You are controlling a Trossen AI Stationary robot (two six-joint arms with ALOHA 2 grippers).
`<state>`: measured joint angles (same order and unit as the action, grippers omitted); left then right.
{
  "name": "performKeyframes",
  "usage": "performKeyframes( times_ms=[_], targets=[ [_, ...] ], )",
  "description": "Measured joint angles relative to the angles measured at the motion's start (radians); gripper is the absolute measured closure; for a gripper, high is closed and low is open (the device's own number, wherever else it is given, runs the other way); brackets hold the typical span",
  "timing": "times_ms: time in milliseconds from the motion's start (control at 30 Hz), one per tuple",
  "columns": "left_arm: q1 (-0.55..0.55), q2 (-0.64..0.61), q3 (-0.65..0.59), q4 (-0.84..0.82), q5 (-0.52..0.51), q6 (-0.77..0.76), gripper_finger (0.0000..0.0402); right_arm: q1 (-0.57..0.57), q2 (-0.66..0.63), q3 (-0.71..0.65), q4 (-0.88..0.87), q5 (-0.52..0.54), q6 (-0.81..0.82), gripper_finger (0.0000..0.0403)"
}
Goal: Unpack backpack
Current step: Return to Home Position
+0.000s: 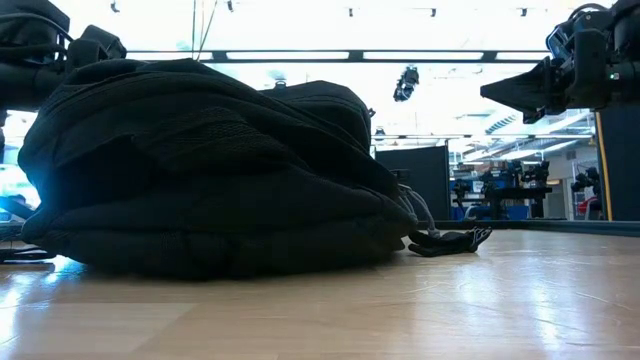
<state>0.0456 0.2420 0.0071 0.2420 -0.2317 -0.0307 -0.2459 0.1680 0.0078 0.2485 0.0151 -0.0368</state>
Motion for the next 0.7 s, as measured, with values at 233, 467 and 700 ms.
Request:
performKeyframes(
  times_ms=[233, 467, 700],
  targets=[
    [0.0, 0.0, 0.0, 0.0, 0.0, 0.0, 0.0401, 0.0, 0.0, 0.0, 0.0, 0.0, 0.0, 0.0398],
    [0.0, 0.0, 0.0, 0.0, 0.0, 0.0, 0.0401, 0.0, 0.0, 0.0, 0.0, 0.0, 0.0, 0.0394],
    [0.0, 0.0, 0.0, 0.0, 0.0, 0.0, 0.0401, 0.0, 0.0, 0.0, 0.0, 0.0, 0.0, 0.0398]
  ],
)
